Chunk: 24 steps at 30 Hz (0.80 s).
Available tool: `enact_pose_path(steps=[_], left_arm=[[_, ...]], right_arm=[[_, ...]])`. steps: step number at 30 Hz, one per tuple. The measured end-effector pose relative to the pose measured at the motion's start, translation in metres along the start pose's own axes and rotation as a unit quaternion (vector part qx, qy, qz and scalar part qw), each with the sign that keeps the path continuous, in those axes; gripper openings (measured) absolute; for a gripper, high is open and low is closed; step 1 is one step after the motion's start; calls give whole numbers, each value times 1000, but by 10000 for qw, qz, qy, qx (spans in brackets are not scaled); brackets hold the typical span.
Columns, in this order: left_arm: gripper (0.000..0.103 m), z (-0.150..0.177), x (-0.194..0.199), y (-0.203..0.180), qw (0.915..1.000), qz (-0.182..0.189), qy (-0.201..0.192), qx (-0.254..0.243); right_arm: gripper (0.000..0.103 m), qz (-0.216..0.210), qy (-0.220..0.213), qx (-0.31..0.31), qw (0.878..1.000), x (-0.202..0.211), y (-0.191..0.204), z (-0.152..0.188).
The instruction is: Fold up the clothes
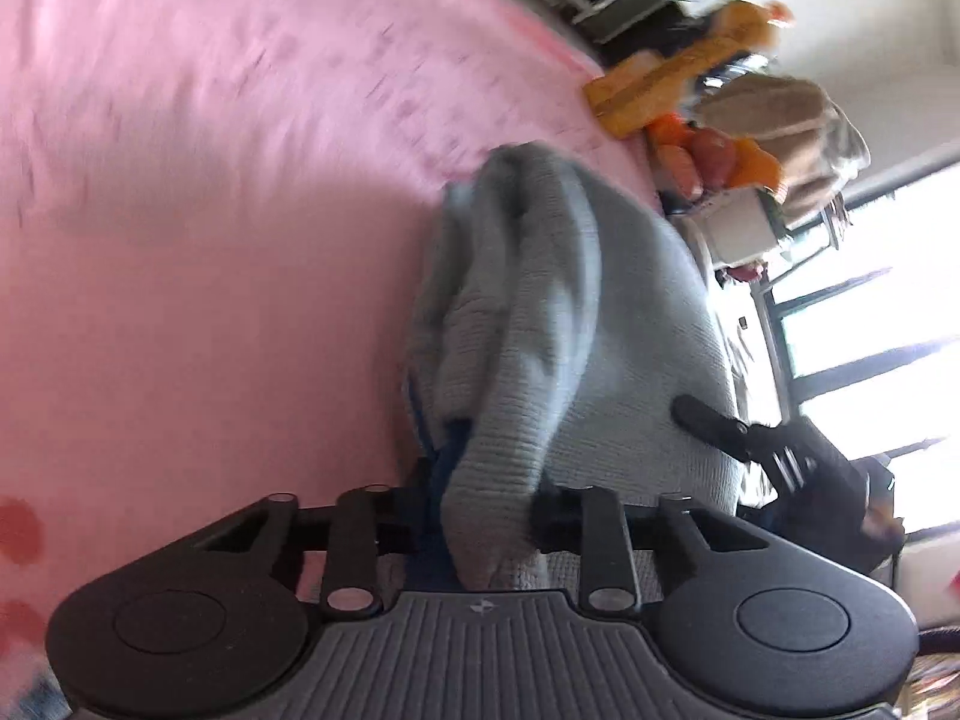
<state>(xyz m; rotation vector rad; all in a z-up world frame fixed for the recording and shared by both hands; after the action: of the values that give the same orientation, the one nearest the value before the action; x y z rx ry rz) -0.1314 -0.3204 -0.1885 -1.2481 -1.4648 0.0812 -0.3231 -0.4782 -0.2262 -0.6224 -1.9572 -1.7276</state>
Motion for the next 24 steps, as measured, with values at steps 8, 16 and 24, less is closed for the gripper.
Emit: enact_pose_path(steps=[8, 16, 24], left_arm=[[23, -4, 7, -19, 9999, 148, -46, -28], [23, -24, -1, -97, 9964, 428, -173, -717], [23, -43, -67, -194, 9914, 747, -264, -1043]], right_arm=[[57, -406, -231, -21, 9989, 26, 26, -3], [55, -693, -633, -65, 9956, 76, 34, -28], [57, -863, -1380, 99, 9866, 168, 26, -110]])
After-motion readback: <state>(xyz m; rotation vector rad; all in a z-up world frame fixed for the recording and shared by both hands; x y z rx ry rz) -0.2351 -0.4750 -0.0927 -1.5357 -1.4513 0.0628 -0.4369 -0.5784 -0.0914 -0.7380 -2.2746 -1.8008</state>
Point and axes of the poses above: each gripper's, at about its wrist camera, not at the fingertips, and x roughly against the way its jaws point, y to its left, z to its underside, the point moved 6 cm from there along -x, roughly the way its jaws point, and after that the axes turned 3 degrees about z, right-handed, at the moved point
